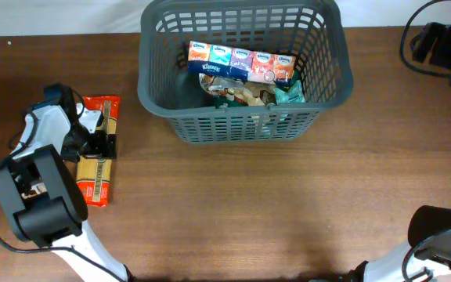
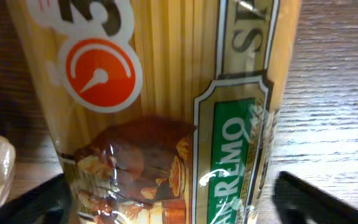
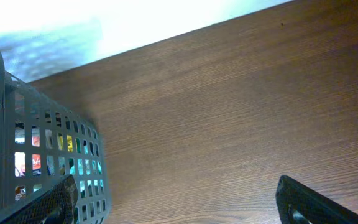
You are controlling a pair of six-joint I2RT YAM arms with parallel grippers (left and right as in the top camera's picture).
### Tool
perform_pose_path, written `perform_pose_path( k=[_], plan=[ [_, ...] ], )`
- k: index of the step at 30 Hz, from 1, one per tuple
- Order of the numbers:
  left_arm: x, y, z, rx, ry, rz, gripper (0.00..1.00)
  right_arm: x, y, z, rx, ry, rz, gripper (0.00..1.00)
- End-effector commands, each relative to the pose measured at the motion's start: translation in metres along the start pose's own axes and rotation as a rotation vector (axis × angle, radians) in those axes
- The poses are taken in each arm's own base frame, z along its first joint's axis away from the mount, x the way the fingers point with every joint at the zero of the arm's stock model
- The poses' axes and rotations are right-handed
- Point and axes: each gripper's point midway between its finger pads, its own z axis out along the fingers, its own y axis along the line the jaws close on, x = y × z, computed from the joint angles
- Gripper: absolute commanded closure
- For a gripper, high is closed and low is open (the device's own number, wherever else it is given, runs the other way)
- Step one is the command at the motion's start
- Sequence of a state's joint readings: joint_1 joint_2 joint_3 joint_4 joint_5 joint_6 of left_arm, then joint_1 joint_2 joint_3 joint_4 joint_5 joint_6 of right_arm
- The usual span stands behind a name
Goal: Pack container
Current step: 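Lower the left gripper onto the San Remo spaghetti pack and grasp, then carry the spaghetti pack with the left gripper into the basket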
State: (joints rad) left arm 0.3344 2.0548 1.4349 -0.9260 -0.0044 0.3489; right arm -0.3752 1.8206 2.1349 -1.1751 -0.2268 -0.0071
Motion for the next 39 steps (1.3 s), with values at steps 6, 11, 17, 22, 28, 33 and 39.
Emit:
perform_pose_path(
  k=[6, 11, 17, 22, 28, 33, 39],
  plan=[
    [0.001, -0.021, 0.019, 0.042, 0.048, 0.021, 0.88, 0.001, 0.001, 0.002, -0.006, 0.006, 0.001, 0.01],
    [-0.005, -0.036, 0.008, 0.046, 0.063, 0.065, 0.98, 0.001, 0.001, 0.002, -0.006, 0.006, 0.001, 0.01],
    [-0.048, -0.034, -0.073, 0.020, -0.025, 0.088, 0.98, 0.001, 0.001, 0.002, -0.006, 0.006, 0.001, 0.01],
    [-0.088, -0.022, -0.194, -0.055, -0.256, 0.089, 0.99, 0.001, 0.001, 0.002, -0.006, 0.006, 0.001, 0.01],
    [-0.108, -0.041, -0.336, -0.160, -0.641, 0.180, 0.98, 0.001, 0.001, 0.002, -0.006, 0.006, 0.001, 0.01],
    [-0.105, -0.111, -0.424, -0.279, -0.914, 0.561, 0.98, 0.001, 0.001, 0.002, -0.006, 0.006, 0.001, 0.01],
    [-0.086, -0.241, -0.445, -0.329, -1.040, 1.188, 0.99, 0.001, 0.001, 0.002, -0.006, 0.006, 0.001, 0.01]
  ],
)
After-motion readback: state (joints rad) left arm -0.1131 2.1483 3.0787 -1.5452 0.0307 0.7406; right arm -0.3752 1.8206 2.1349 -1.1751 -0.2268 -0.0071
